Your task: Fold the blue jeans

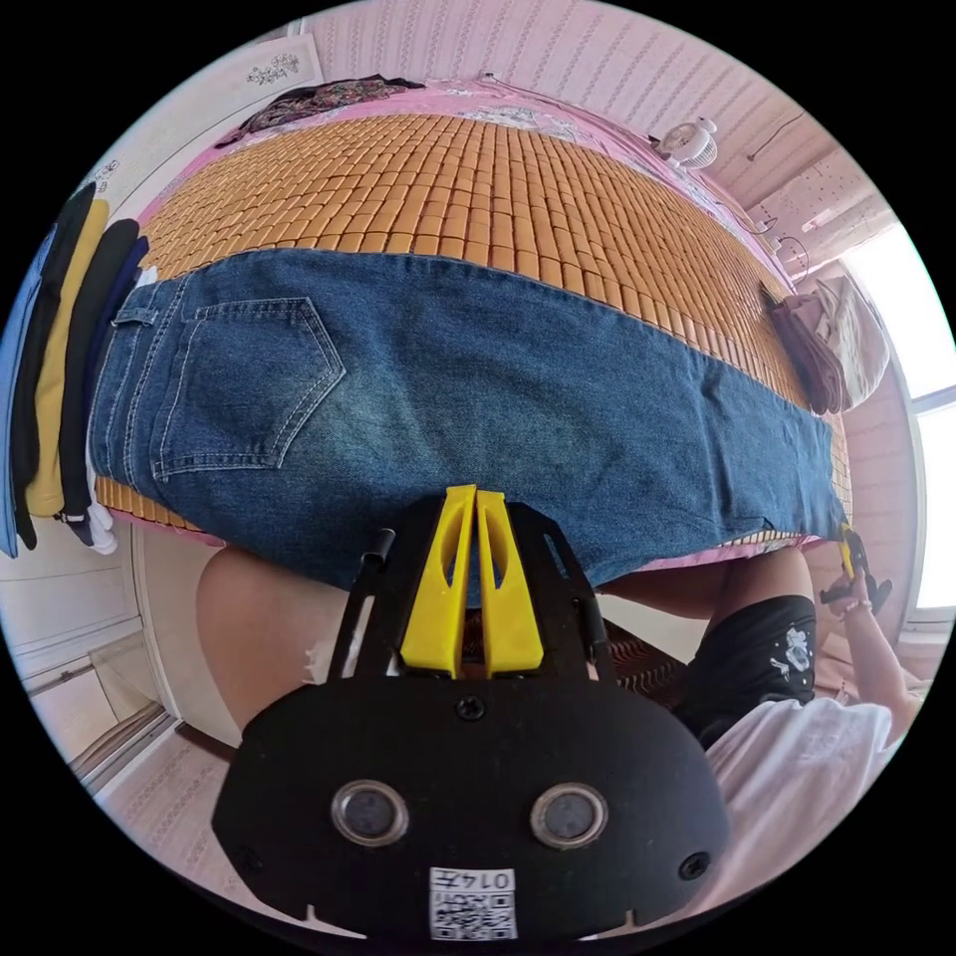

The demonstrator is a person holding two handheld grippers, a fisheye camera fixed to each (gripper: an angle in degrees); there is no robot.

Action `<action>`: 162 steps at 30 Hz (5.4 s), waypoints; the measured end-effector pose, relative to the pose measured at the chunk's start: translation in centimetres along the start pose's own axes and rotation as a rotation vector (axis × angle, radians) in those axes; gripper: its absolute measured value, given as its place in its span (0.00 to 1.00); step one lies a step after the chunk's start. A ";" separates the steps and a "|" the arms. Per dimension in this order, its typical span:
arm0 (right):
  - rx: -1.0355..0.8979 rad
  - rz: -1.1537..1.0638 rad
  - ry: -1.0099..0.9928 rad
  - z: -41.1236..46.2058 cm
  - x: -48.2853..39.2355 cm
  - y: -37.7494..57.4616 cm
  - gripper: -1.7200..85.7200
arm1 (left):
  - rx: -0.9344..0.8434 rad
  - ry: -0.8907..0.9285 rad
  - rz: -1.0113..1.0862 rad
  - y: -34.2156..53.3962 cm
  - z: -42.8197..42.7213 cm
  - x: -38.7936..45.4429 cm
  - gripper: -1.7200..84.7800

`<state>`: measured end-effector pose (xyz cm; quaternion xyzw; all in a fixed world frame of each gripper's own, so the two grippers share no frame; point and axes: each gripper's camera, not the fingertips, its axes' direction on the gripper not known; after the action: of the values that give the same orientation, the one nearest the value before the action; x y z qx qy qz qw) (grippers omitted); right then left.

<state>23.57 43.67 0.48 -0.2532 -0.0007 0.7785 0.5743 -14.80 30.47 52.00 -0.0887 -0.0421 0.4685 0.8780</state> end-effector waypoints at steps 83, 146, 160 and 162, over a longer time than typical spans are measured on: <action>-0.899 -1.052 -0.436 17.2 -56.4 25.6 0.04 | 0.120 0.276 0.109 8.6 -6.6 -2.3 0.06; -1.033 -0.617 -0.212 15.0 -43.0 12.7 0.10 | -0.081 0.155 0.100 0.2 -8.1 -13.6 0.08; -0.974 -0.582 -0.304 13.3 -45.7 12.9 0.09 | 0.115 0.213 0.260 0.2 -18.5 -9.7 0.05; -0.981 -0.591 -0.288 13.6 -46.1 13.5 0.09 | 0.076 0.179 0.206 0.5 -17.3 -11.6 0.05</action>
<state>15.88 1.80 26.54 -0.3700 -0.5090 0.5208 0.5768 -18.96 19.14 35.00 -0.1007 0.0633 0.5475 0.8283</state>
